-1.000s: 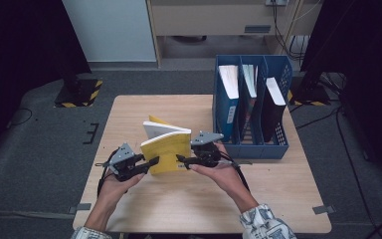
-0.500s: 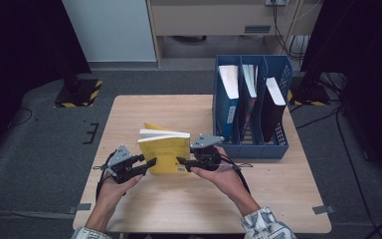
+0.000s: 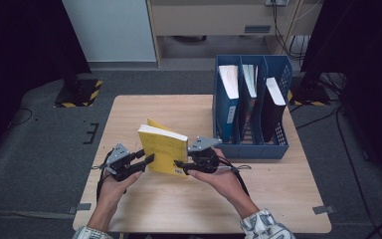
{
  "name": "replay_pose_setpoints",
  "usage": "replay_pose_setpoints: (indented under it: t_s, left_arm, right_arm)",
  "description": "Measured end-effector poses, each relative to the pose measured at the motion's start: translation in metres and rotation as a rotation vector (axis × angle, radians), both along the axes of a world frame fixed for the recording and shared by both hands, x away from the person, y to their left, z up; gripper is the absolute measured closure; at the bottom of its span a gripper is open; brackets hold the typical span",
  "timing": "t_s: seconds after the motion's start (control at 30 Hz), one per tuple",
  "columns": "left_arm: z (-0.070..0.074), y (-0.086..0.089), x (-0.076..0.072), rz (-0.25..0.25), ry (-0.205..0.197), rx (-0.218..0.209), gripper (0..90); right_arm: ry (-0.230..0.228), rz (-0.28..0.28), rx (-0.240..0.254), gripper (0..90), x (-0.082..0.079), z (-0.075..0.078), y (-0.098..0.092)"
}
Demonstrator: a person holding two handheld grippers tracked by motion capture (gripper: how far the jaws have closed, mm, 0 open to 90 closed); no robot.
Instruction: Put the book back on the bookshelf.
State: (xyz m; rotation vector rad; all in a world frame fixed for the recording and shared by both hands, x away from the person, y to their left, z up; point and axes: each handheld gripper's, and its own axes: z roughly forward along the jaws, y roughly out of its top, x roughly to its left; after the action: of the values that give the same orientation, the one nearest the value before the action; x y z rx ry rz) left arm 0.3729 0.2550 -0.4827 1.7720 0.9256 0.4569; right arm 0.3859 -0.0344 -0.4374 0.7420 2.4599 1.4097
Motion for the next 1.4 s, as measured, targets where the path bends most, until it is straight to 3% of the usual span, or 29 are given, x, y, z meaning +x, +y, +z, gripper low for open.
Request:
replay_pose_setpoints:
  t_s: [0.1,0.33,0.53,0.9,1.03,1.27,1.4]
  left_arm:
    - [-0.001,0.001,-0.002,-0.003,0.016,-0.007,56.5]
    - [-0.003,0.000,-0.005,-0.010,0.030,0.030,55.7]
    - [-0.006,0.000,-0.006,-0.004,0.043,0.027,55.6]
    - [-0.009,0.002,-0.008,0.001,0.060,0.046,52.9]
    - [-0.009,0.006,-0.011,0.033,0.069,0.060,42.7]
    - [-0.019,0.017,-0.016,0.080,0.160,0.142,20.8]
    - [-0.023,0.022,-0.014,0.108,0.191,0.150,13.9]
  right_arm:
    - [-0.005,0.008,0.000,48.3,-0.002,0.001,0.002]
    - [-0.018,0.025,0.016,48.0,-0.001,0.007,0.005]
    - [-0.032,0.042,0.046,48.1,0.004,0.019,0.010]
    - [-0.054,0.068,0.080,54.8,0.015,0.036,0.023]
    - [-0.053,0.074,0.082,56.8,0.020,0.039,0.027]
    - [-0.046,0.079,0.089,58.1,0.022,0.038,0.029]
    - [-0.043,0.080,0.091,59.1,0.024,0.037,0.031]
